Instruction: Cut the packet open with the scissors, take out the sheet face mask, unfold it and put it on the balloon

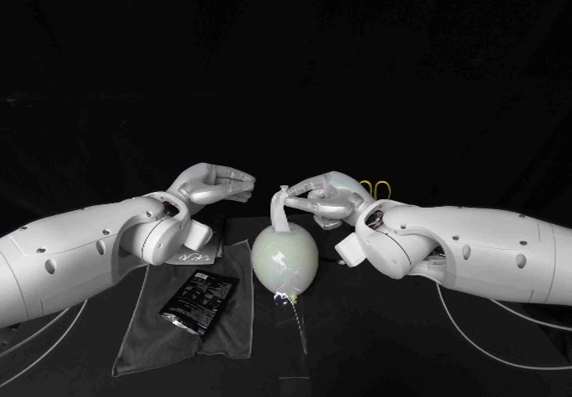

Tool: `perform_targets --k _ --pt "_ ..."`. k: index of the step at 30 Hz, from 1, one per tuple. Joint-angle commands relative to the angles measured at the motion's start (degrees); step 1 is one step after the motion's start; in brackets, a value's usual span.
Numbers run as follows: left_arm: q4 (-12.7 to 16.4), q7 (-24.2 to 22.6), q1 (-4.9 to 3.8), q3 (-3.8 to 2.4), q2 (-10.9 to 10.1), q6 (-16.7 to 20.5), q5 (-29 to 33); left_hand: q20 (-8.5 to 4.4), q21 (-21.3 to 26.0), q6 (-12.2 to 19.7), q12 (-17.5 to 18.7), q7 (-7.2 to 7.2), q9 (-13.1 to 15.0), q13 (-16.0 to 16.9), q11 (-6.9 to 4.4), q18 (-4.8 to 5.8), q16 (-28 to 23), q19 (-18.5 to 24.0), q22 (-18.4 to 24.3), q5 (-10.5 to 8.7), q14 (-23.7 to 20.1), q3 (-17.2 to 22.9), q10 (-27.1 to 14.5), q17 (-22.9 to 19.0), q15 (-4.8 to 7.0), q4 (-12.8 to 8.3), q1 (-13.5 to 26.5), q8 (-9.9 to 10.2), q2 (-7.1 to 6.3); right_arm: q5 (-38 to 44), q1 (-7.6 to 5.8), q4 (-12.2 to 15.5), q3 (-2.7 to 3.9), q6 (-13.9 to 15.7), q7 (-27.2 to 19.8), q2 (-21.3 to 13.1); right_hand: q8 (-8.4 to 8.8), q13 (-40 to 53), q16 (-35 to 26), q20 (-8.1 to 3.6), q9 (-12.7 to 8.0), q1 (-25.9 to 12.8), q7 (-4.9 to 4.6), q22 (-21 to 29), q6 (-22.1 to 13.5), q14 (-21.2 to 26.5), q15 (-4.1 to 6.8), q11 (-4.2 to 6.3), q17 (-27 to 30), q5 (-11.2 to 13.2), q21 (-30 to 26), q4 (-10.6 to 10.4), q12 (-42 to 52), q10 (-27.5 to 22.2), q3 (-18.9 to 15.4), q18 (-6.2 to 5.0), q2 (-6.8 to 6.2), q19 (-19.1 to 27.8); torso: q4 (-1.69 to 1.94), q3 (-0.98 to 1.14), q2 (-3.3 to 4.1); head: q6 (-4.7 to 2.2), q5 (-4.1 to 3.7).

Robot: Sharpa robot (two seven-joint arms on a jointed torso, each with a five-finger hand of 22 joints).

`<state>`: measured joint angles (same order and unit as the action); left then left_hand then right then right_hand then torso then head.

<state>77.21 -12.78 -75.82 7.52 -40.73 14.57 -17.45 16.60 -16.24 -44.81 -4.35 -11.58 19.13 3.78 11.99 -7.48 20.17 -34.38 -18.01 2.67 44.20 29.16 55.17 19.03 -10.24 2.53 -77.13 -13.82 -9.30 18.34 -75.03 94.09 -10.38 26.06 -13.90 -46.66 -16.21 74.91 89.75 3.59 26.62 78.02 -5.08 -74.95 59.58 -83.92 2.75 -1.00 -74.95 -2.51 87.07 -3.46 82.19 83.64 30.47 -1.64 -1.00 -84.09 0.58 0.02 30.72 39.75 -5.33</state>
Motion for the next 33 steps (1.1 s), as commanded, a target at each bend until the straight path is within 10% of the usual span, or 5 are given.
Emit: perform_targets --k 1,6,8,13,33 --pt "0.18 0.45 -0.07 -0.08 -0.25 2.51 0.19 -0.01 0.55 -0.35 -0.99 -3.17 0.01 0.25 -0.12 0.54 -0.13 -0.64 0.34 0.12 -0.57 -0.44 0.47 -0.10 0.05 0.05 -0.43 -0.21 -0.19 -2.11 0.01 0.05 0.05 -0.33 -0.13 -0.11 -2.12 9.89 0.25 -0.34 2.25 -0.50 0.43 -14.22 0.83 -6.08 0.39 0.72 -15.05 -0.28 0.25 0.20 0.26 2.85 0.45 1.00 0.26 -4.52 0.04 0.02 0.05 -0.07 -0.13" --pt "1.64 1.98 -0.07 -0.08 -1.10 1.20 0.62 -0.55 -1.79 -2.62 -3.83 -2.05 0.44 0.97 -1.39 -1.71 3.99 -6.62 -0.27 0.22 4.56 -1.29 3.11 1.35 1.73 1.01 -0.13 -1.79 0.08 -2.77 0.01 -0.12 0.05 -0.39 0.24 -0.17 -2.12 9.89 0.25 -0.34 2.25 -0.50 0.43 -14.22 0.83 -6.08 0.39 0.72 -15.05 -0.28 0.25 0.20 0.26 2.85 0.45 1.00 0.26 -4.52 0.01 -0.03 0.06 -0.12 -0.08" --pt "2.49 2.60 -0.06 -0.09 -1.40 -0.20 1.62 -2.03 -6.08 -6.15 -7.54 -0.22 1.33 2.31 -3.70 -3.36 10.73 -14.52 -1.98 0.97 14.30 -2.50 7.97 4.08 4.88 2.98 1.60 -4.30 0.86 -2.90 0.01 -0.21 0.05 -0.38 0.40 -0.13 -2.21 9.85 0.25 -0.36 2.35 -0.57 0.44 -14.22 0.81 -6.08 0.41 0.73 -15.05 -0.28 0.28 0.29 0.19 2.83 0.56 1.01 0.25 -4.53 0.02 -0.03 0.08 -0.12 -0.09" --pt "4.05 3.30 -0.06 -0.10 -1.58 -3.83 2.65 -3.18 -5.65 -9.25 -9.28 1.95 1.71 2.88 -5.61 -2.79 10.11 -15.53 -1.39 0.11 14.28 -3.49 10.94 4.31 6.10 6.17 3.98 -6.03 0.77 -3.02 0.01 -0.44 0.06 -0.23 0.67 0.05 -2.21 9.85 0.25 -0.36 2.35 -0.57 0.44 -14.22 0.81 -6.08 0.41 0.73 -15.05 -0.28 0.28 0.29 0.19 2.83 0.56 1.01 0.25 -4.53 0.07 0.00 0.03 -0.11 -0.10" --pt "5.48 4.42 -0.06 -0.15 0.93 -3.89 5.38 0.01 5.47 -6.54 -2.83 -0.97 -0.96 0.42 -2.43 -1.88 -2.56 -8.31 6.19 0.09 6.12 -12.66 7.49 0.45 2.21 13.95 5.95 -1.12 -0.82 -2.58 0.01 0.06 0.05 -0.43 1.01 0.84 -2.26 9.88 0.25 -0.38 2.40 -0.61 0.45 -14.18 0.79 -6.08 0.42 0.74 -15.05 -0.28 0.15 0.34 0.23 2.85 0.62 0.98 0.24 -4.47 -0.01 0.02 0.05 -0.17 -0.01"
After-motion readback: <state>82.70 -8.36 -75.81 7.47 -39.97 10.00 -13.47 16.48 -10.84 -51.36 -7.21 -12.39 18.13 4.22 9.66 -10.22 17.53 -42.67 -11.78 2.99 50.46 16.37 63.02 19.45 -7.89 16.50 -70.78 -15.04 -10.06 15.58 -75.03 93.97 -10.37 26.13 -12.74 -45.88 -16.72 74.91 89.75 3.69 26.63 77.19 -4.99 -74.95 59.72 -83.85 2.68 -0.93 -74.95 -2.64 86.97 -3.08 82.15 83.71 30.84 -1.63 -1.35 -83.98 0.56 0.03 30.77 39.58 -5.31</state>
